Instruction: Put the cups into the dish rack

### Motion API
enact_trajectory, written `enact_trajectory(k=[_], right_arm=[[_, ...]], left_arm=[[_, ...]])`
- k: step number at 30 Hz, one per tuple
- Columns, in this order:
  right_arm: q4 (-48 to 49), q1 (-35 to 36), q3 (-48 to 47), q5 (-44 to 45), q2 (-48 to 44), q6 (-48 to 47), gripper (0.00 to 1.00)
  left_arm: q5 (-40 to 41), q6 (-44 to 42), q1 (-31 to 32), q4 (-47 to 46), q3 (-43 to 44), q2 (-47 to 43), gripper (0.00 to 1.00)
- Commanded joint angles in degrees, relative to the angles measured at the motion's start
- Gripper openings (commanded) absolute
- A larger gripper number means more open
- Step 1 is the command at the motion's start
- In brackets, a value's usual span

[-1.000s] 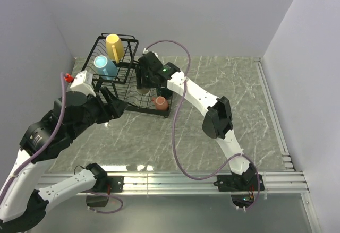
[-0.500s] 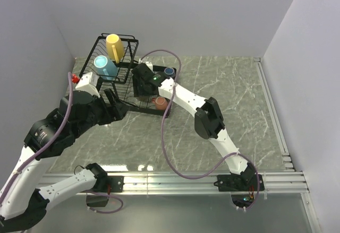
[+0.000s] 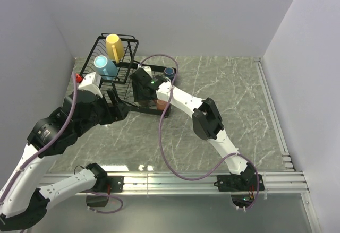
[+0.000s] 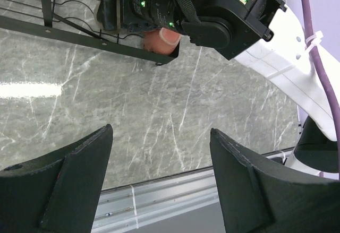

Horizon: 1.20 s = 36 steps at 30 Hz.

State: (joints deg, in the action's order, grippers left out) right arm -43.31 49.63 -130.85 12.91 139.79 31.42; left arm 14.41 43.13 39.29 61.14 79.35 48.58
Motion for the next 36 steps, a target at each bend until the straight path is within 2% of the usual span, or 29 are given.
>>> enact_trajectory(k=[1,3,4,7,8,9,14,16,36], right_arm=[[0.6,0.6,0.0,1.0,0.1,-0.3,0.12],[0.8,0.6,0.9,0.7,-0.1,-0.5,0.25],[1.0,0.6,1.4,0.7,-0.3,-0.6,0.36],[2.0,0.7,3.3,0.4,-1.3,-0.7,0.53],[2.2,0.7,3.8,0.4,-1.5,-0.7,0.64],[2.2,0.7,3.8,0.3,-1.7,-0.8,0.70],[2.6,0.7,4.3,0.2,-2.5,-1.1,0.79],[2.6,0.6,4.3,0.1,-2.8,-1.3,0.92],[5.8,0.7,6.4,-1.8,-10.0,-2.9,0.99]], left_arm=[[-0.4,-1.1,-0.2,-0.6,0.3,0.6,0.79],[-0.3,-1.1,-0.2,-0.4,0.4,0.6,0.79],[-0.3,-1.1,-0.2,-0.3,0.4,0.7,0.79],[-0.2,-1.0,-0.1,-0.2,0.4,0.8,0.80],[-0.2,-0.9,-0.1,-0.3,0.5,0.9,0.80],[-0.3,-0.9,-0.1,-0.3,0.5,1.0,0.79],[-0.4,-0.7,-0.2,-0.2,0.9,1.4,0.79],[-0.3,-0.6,-0.2,-0.1,1.3,1.6,0.79],[0.1,-0.1,-0.2,-0.9,2.6,3.2,0.79]])
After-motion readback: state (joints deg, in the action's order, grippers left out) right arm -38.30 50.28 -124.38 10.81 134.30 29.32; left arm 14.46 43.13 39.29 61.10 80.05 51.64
